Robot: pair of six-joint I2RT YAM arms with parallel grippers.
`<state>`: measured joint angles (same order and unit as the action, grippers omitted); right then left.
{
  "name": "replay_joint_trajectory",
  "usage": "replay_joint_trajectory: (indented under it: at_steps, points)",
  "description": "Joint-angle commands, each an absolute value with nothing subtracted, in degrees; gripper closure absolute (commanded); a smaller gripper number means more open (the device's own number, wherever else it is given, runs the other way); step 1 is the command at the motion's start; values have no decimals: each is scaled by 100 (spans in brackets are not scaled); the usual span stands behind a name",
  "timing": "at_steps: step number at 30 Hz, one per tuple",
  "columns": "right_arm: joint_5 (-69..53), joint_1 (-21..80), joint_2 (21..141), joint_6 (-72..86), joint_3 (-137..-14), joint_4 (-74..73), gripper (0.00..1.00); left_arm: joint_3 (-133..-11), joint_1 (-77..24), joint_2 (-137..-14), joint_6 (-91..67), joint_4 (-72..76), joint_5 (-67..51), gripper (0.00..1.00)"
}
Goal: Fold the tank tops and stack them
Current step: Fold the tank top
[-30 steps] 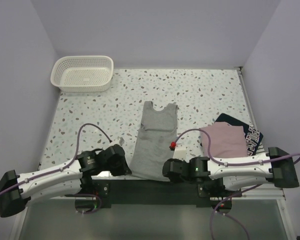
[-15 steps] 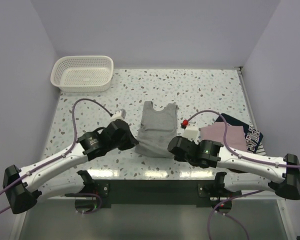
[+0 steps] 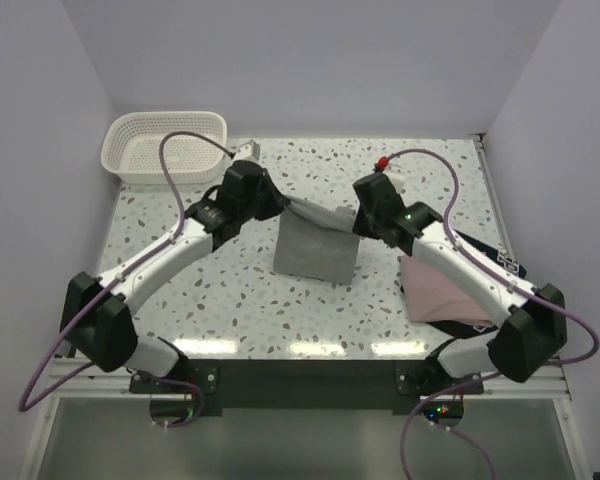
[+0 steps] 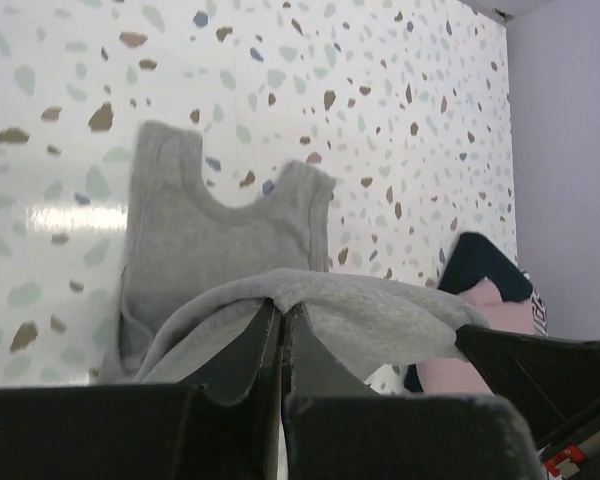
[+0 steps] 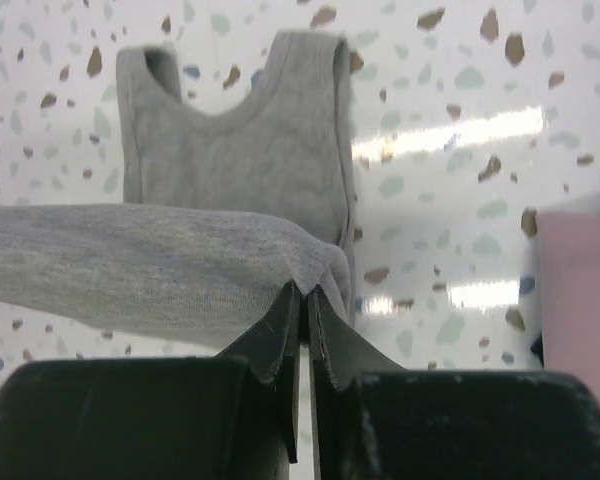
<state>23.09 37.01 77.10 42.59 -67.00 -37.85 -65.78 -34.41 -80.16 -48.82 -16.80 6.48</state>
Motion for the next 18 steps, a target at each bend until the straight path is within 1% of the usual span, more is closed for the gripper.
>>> replay_joint_trajectory:
  at_steps: [1,2,3,4,5,6,7,8,9,11,14,15,18]
  points:
    - [1671,3043,8488,3420,-7312,-3033,96,-7162,-3007,-9153,-4421,-362,54,100]
    - [1566,2771,8960,3367,-7408,-2937,93,-7267,-2928,-9445,-4290,-152,-95,100]
    - [1530,2664,9200,3314,-7670,-2822,77,-7547,-2857,-9753,-4272,181,-288,92]
    - [1451,2472,9402,3296,-7795,-2786,70,-7689,-2700,-10365,-4245,393,-508,81]
    - [1381,2383,9631,3296,-7900,-2743,61,-8021,-2620,-10641,-4176,535,-701,70]
    - [1310,2321,9955,3261,-8145,-2733,41,-8190,-2550,-10887,-4201,536,-816,55]
    - [1370,2268,10088,3235,-8278,-2803,33,-8322,-2418,-11194,-4210,606,-887,52]
    - [1467,2268,10159,3200,-8384,-2830,26,-8445,-2373,-11267,-4245,659,-931,48]
    - [1537,2268,10204,3121,-8524,-2891,18,-8481,-2312,-11285,-4245,703,-966,46]
    - [1678,2241,10195,3085,-8639,-3066,17,-8595,-2224,-11189,-4167,555,-906,45]
    - [1662,2259,9959,3138,-8438,-3173,18,-8508,-2232,-10864,-4139,72,-502,45]
    - [1626,2267,9810,3233,-8168,-3182,20,-8473,-2232,-10733,-4183,-408,-336,46]
    - [1494,2460,9424,3444,-7402,-2998,26,-8079,-2320,-10356,-4324,-1045,-36,47]
